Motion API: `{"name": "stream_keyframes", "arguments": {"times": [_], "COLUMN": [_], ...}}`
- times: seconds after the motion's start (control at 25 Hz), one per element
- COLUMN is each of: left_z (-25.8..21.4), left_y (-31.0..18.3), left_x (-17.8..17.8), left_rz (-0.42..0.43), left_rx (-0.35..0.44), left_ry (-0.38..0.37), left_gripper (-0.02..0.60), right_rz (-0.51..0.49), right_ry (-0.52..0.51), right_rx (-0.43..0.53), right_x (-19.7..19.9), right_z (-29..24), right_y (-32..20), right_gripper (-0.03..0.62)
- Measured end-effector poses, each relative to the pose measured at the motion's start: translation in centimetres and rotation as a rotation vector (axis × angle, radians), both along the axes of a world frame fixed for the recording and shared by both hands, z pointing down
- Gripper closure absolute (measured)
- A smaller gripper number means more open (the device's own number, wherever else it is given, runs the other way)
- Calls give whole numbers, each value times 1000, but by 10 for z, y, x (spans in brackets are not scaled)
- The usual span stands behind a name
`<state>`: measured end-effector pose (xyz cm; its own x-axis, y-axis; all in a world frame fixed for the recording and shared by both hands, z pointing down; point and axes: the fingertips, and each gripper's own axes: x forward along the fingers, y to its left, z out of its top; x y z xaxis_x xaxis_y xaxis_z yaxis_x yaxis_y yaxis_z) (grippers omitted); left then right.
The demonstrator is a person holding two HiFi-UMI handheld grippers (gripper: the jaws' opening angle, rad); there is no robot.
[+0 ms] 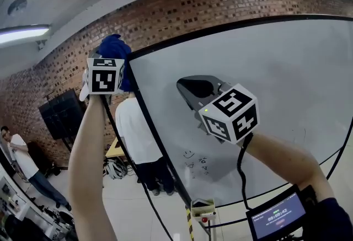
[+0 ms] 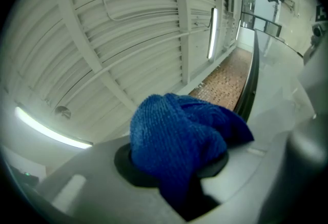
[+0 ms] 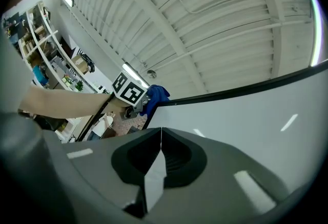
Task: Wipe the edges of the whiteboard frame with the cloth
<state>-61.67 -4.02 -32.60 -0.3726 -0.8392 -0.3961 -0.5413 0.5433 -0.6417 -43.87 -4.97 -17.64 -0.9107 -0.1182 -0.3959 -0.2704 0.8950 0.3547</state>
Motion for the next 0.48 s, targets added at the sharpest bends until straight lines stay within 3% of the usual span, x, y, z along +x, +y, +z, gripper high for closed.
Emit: {"name": "stream_keyframes", "arguments": {"times": [0.12, 0.28, 0.4, 0.48], "left_z": [-6, -8, -4, -2], "left_y": [-7, -23, -40, -51], "left_x": [7, 14, 40, 60], "left_rz": [-17, -30, 3, 30], "left_rx": [-33, -179, -287, -313], "left_ry": [-23, -47, -98, -130], "left_gripper": [449, 449, 448, 449], "right_rz": [18, 33, 52, 60], "right_ry": [12, 24, 26, 22], "right_rx": [-11, -27, -50, -71], "right_x": [7, 15, 24, 28], "right_z": [10, 24, 28, 31], "right_y": [-7, -20, -30, -37], "right_gripper": [583, 583, 583, 583]}}
